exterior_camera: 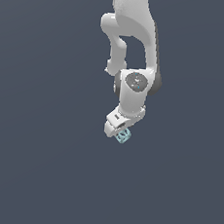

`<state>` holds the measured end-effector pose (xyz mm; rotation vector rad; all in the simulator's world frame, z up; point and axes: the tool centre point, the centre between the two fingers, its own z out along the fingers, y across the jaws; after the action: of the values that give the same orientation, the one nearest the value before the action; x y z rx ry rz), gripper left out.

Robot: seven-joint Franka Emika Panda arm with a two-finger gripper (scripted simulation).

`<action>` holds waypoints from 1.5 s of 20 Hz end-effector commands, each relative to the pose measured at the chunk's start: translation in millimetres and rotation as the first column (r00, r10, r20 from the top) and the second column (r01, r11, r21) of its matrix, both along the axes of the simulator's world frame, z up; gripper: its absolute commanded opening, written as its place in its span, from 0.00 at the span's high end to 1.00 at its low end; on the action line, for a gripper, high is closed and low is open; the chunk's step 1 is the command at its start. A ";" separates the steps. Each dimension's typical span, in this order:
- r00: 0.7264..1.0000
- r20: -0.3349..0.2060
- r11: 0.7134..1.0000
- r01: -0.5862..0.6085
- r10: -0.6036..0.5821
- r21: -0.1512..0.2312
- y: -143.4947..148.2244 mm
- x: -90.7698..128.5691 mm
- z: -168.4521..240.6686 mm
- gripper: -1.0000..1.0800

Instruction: Pick up the object and move it to a goal position.

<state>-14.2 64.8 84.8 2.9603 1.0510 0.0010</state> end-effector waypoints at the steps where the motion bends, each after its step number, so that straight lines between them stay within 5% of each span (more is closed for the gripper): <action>1: 1.000 -0.001 1.000 -0.001 0.001 0.000 0.0 -0.6 -8.5 0.04; 12: 1.000 -0.001 1.000 -0.005 0.005 0.000 0.3 -0.4 -45.4 0.04; 13: 1.000 -0.001 1.000 -0.005 0.005 0.000 0.3 -0.4 -45.4 1.00; 30: 1.000 0.001 1.000 -0.004 0.004 0.000 -6.3 -2.1 -32.5 1.00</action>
<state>-16.0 60.8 48.1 2.9575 1.0583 0.0008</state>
